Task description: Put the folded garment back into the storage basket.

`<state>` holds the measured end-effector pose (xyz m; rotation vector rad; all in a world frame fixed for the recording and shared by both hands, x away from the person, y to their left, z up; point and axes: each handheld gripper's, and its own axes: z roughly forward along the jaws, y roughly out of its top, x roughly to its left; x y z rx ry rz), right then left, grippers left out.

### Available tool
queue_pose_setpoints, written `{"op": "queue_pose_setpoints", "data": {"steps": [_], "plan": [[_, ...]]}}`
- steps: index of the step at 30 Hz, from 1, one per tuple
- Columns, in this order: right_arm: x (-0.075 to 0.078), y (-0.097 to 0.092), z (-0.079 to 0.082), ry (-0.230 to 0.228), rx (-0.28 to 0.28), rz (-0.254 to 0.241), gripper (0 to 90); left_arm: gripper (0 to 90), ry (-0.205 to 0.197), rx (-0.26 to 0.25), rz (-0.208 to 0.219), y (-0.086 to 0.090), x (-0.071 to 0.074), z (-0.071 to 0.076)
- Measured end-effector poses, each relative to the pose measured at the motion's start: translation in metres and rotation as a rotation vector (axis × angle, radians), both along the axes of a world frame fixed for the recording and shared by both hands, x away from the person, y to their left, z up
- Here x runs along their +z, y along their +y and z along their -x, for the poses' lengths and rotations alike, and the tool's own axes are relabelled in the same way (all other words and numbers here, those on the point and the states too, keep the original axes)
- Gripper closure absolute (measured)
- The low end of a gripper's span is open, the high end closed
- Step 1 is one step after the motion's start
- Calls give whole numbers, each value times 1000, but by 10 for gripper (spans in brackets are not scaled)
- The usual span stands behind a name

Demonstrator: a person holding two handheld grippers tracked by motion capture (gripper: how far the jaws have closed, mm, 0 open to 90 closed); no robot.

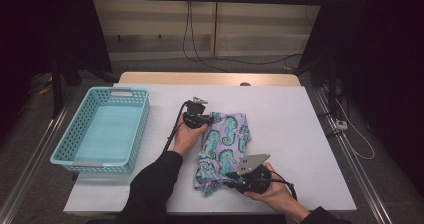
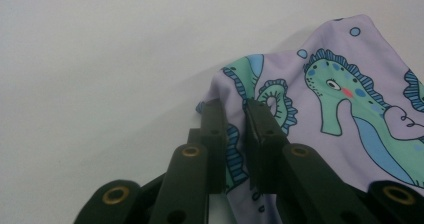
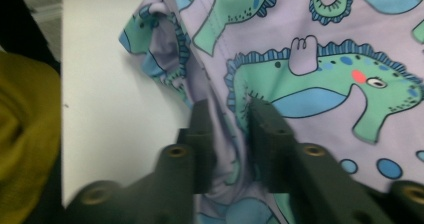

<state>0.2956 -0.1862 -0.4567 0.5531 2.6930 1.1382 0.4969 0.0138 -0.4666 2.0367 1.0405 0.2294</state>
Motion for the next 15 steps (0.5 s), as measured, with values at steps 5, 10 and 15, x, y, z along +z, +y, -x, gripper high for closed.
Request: {"op": "queue_pose_setpoints", "data": {"steps": [5, 10, 15], "plan": [[-2, -4, 0, 13, 9, -9, 558, 798, 0, 9, 11, 0, -1, -1], [-3, -1, 3, -12, 24, 9, 538, 799, 10, 13, 23, 1, -1, -3], [-3, 1, 1, -35, 34, 21, 621, 799, 13, 14, 22, 0, -1, -3]]}}
